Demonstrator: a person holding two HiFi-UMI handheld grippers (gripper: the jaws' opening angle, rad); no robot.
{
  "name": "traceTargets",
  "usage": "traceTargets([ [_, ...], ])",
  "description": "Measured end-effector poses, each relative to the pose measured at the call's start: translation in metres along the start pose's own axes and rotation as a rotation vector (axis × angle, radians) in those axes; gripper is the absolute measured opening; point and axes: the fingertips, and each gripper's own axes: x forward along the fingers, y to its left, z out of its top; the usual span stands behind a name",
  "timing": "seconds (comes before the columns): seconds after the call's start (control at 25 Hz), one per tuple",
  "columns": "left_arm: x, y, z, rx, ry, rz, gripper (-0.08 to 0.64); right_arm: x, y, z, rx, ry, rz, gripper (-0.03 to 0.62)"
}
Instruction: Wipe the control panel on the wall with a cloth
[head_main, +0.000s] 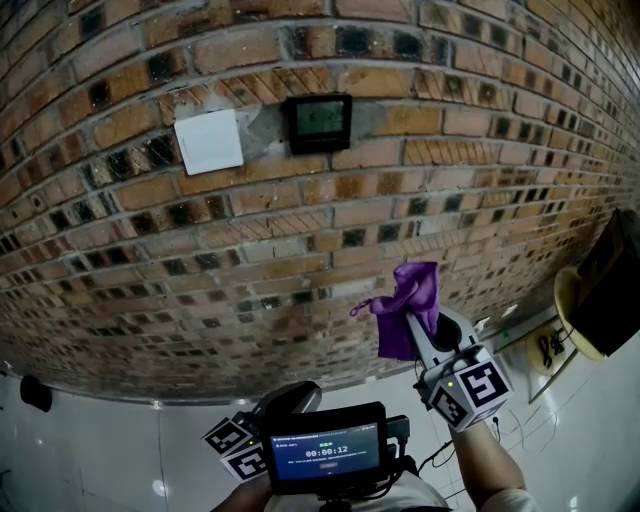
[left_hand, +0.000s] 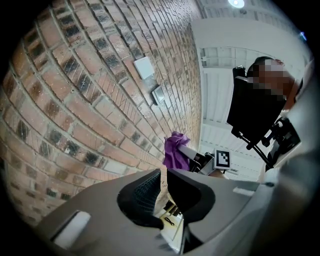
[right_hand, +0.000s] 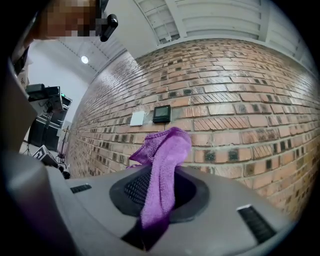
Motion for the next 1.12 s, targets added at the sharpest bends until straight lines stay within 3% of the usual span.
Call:
traceTargets([
  [0.72, -0.005, -0.003, 0.007, 0.01, 0.0, -0.002, 0.034, -0.023, 0.006, -0.021, 0.043, 0.063, -0.015, 0.081],
  [1.12, -0.008, -0.003, 0.002, 0.001, -0.002, -0.001, 0.034, -0.027, 0.033, -0.034, -0.01, 0.098, 0.045, 0.083],
])
